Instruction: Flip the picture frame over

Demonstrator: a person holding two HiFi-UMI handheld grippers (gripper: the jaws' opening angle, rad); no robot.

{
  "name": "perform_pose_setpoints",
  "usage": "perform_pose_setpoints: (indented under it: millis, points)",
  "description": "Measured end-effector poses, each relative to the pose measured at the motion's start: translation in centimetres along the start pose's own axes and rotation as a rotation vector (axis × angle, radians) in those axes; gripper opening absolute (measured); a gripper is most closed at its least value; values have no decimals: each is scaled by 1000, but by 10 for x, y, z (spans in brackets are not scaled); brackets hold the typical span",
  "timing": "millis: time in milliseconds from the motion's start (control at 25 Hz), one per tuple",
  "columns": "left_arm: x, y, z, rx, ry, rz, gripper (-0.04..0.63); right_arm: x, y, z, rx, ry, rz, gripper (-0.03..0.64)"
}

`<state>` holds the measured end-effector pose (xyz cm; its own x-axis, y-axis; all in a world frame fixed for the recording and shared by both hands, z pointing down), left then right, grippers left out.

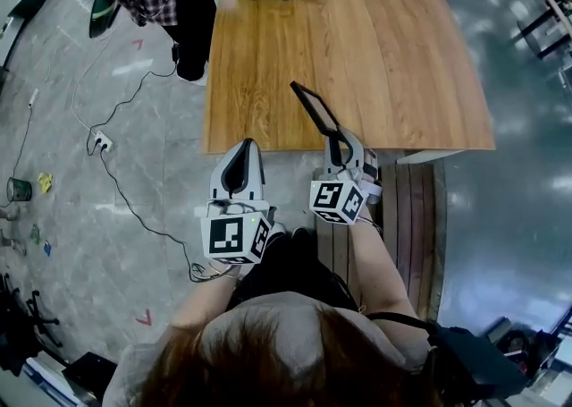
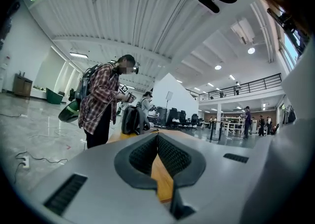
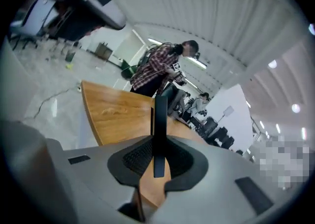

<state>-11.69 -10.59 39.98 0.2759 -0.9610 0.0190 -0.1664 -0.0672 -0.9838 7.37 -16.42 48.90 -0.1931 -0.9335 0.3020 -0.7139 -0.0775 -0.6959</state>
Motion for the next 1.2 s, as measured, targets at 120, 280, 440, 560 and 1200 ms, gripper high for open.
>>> perform_pose_setpoints:
  millis: [120,280,440,560,1200]
  points:
    - [-1,1,-6,2,19,-1,8,3,-1,-10,-206,-29,-19,86]
    - [-4,-1,-10,5,32,-5,8,9,-8,-22,-323,-20,-60,87]
    - [-6,-1,-13,6,29,-13,8,12,-10,-38,-401,-1,-90,86]
    - [-8,-1,-15,5,25,-14,8,11,-15,-64,-512,40,-91,86]
    - [-6,-7,-22,2,-7,-37,8,23,-24,-115,-437,-31,-269,89]
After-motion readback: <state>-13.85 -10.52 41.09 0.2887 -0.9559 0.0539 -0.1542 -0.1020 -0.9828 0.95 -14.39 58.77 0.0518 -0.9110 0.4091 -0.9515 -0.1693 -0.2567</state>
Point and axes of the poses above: the fingertips, and each gripper's own axes: x forward along the fingers, z to its right, y out of its top, the point moved 7 cm from there along -x, backward along the fingers, and after that the axes turned 2 degrees about z, right-handed, at the moved point
